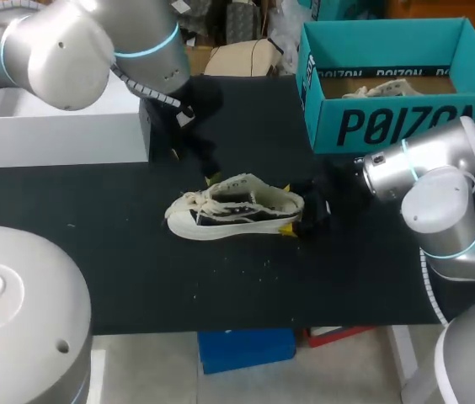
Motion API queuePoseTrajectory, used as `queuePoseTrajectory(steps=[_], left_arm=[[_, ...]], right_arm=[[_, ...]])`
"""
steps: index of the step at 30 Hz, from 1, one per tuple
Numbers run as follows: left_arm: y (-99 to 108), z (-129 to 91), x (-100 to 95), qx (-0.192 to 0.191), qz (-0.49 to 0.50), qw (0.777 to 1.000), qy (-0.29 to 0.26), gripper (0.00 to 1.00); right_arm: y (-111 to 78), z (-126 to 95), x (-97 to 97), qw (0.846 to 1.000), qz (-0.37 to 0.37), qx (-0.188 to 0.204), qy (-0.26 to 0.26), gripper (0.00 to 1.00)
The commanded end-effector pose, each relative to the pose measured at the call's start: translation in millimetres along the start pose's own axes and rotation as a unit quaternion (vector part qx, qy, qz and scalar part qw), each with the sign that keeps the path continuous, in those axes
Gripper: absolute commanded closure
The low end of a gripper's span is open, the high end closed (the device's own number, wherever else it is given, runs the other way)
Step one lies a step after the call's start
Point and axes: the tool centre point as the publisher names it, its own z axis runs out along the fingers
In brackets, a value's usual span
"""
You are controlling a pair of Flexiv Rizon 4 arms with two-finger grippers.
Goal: Take the shoe out of the shoebox, open the shoe tongue, remove and reinsert the insole, then place the shoe into the shoebox
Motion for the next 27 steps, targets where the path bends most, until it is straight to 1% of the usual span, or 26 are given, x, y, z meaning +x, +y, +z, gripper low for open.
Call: queuePoseTrajectory(steps=[1,13,14,15,16,17,18,19,20,25,27], left_arm=[[-15,6,1.9,-0.247,-0.350,0.902,-0.045,0.00],[-15,6,1.9,-0.247,-0.350,0.902,-0.045,0.00],[-19,9,1.5,-0.246,-0.392,0.884,-0.063,0.00],[-24,12,5.3,-0.237,-0.419,0.872,-0.087,0.00],[-28,13,8.7,-0.226,-0.437,0.865,-0.093,0.00],[-30,13,10.4,-0.219,-0.440,0.867,-0.083,0.00],[-34,13,12.9,-0.203,-0.448,0.867,-0.082,0.00],[-37,14,14.7,-0.193,-0.459,0.862,-0.095,0.00],[-38,16,15.2,-0.189,-0.460,0.863,-0.087,0.00],[-44,18,16.1,-0.153,-0.489,0.852,-0.107,0.00],[-44,18,16.5,-0.134,-0.495,0.853,-0.099,0.00]], right_arm=[[0.2,3,0.0,1.000,0.001,0.001,-0.001,1.00],[0.2,3,0.0,1.000,0.001,0.001,-0.001,1.00],[0.2,3,0.0,1.000,0.001,0.001,-0.001,1.00],[0.2,3,0.0,1.000,0.001,0.001,-0.001,1.00],[0.2,3,0.0,1.000,0.001,0.001,-0.001,1.00],[0.2,3,0.0,1.000,0.001,0.001,-0.001,1.00],[0.2,3,0.0,1.000,0.001,0.001,-0.001,1.00],[0.2,3,0.0,1.000,0.001,0.001,-0.001,1.00],[0.2,3,0.0,1.000,0.001,0.001,-0.001,1.00],[0.2,3,0.0,1.000,0.001,0.001,-0.001,1.00],[0.2,3,0.0,1.000,0.001,0.001,-0.001,1.00]])
